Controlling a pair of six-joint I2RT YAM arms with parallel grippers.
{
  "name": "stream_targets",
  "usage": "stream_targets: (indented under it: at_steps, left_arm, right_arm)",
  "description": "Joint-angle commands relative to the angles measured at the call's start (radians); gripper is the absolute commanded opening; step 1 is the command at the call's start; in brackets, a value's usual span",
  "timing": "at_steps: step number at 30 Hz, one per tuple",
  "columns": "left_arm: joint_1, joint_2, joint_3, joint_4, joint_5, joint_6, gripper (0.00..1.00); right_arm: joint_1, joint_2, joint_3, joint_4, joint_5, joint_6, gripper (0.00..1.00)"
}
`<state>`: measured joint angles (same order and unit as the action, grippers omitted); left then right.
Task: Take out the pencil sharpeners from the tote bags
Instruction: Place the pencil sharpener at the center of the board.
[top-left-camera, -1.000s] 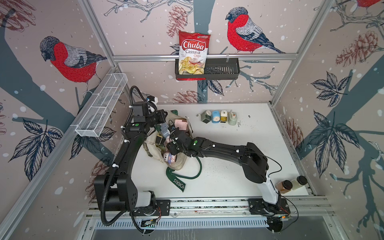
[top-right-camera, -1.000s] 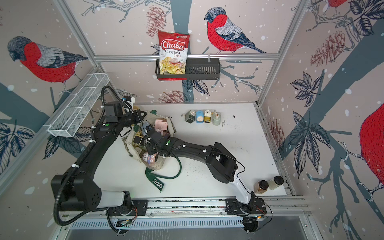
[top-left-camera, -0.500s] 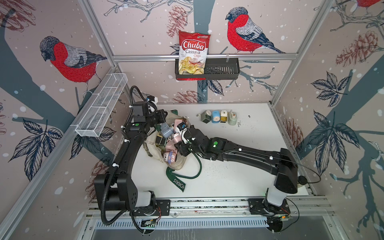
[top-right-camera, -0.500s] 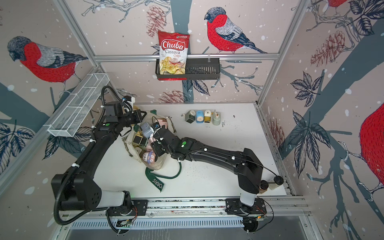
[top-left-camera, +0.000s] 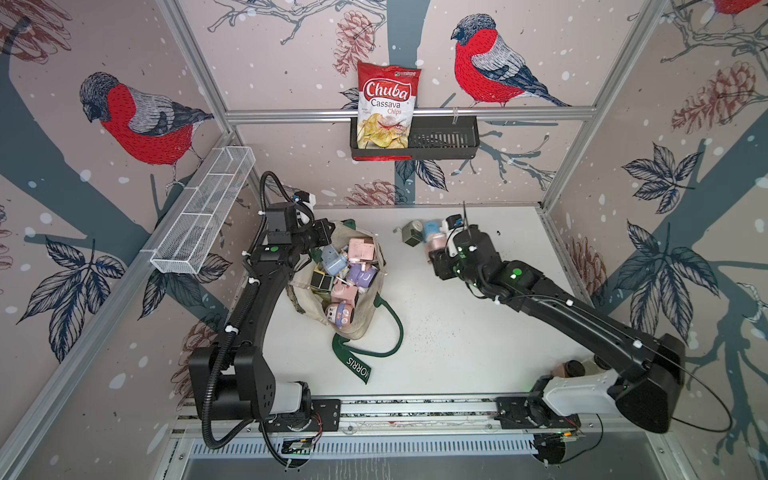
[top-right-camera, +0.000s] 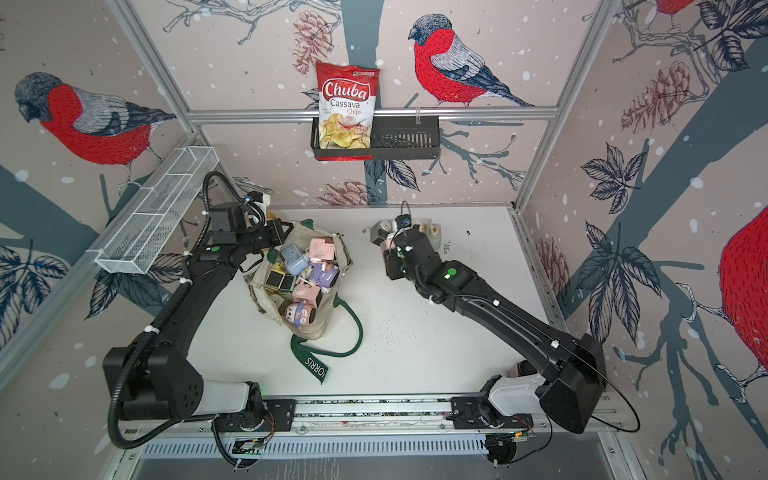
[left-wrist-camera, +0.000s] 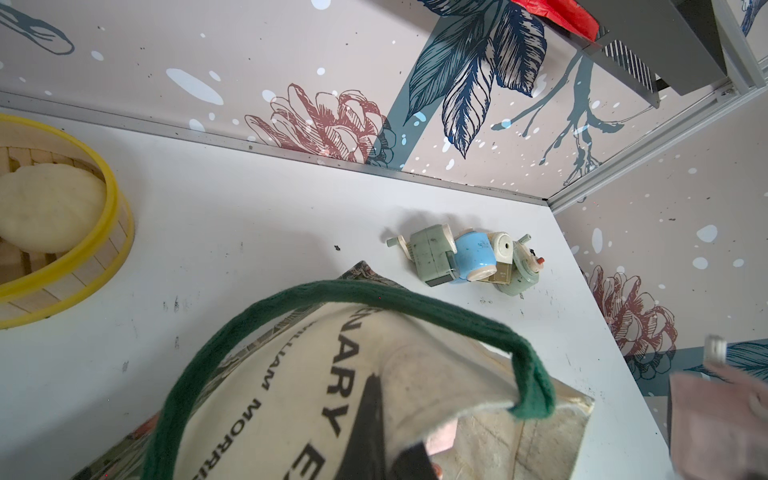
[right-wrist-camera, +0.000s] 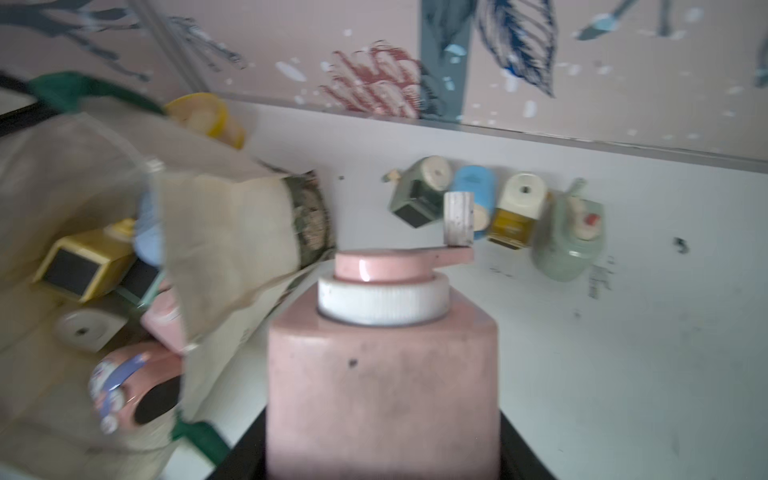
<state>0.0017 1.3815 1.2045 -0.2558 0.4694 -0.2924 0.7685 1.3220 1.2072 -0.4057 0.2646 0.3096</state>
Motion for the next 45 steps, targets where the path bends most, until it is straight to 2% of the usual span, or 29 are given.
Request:
stream_targets:
  at_steps: [1, 5, 9, 12, 19, 26, 29, 35, 45]
  left_arm:
    - [0.001, -0.004, 0.012, 0.098, 0.026, -0.011, 0.00]
    - [0.003, -0.002, 0.014, 0.096, 0.026, -0.010, 0.00]
    - [0.003, -0.004, 0.014, 0.096, 0.024, -0.009, 0.00]
    - [0.003, -0.004, 0.014, 0.096, 0.024, -0.008, 0.00]
    - [0.001, -0.004, 0.013, 0.095, 0.020, -0.007, 0.00]
    - [0.002, -0.001, 0.015, 0.093, 0.022, -0.006, 0.00]
    - [0.003, -0.002, 0.015, 0.093, 0.021, -0.006, 0.00]
    - [0.002, -0.002, 0.017, 0.091, 0.019, -0.003, 0.00]
    - [0.003, 0.000, 0.015, 0.092, 0.022, -0.005, 0.00]
  right_arm:
    - [-0.179, -0.011, -0.022, -0.013, -0.040, -0.014, 0.39]
    - [-0.392, 0.039, -0.029, 0.006, -0.123, -0.023, 0.39]
    - [-0.523, 0.167, 0.035, -0.022, -0.106, -0.059, 0.39]
    - [-0.605, 0.284, 0.114, -0.045, -0.162, -0.054, 0.38]
    - [-0.650, 0.517, 0.299, -0.091, -0.166, -0.091, 0.38]
    - [-0.652, 0.733, 0.490, -0.169, -0.187, -0.122, 0.39]
    - [-0.639, 0.785, 0.540, -0.169, -0.210, -0.156, 0.39]
    - [-0.612, 0.887, 0.662, -0.232, -0.169, -0.195, 0.40]
    - [-0.590, 0.947, 0.705, -0.248, -0.160, -0.247, 0.44]
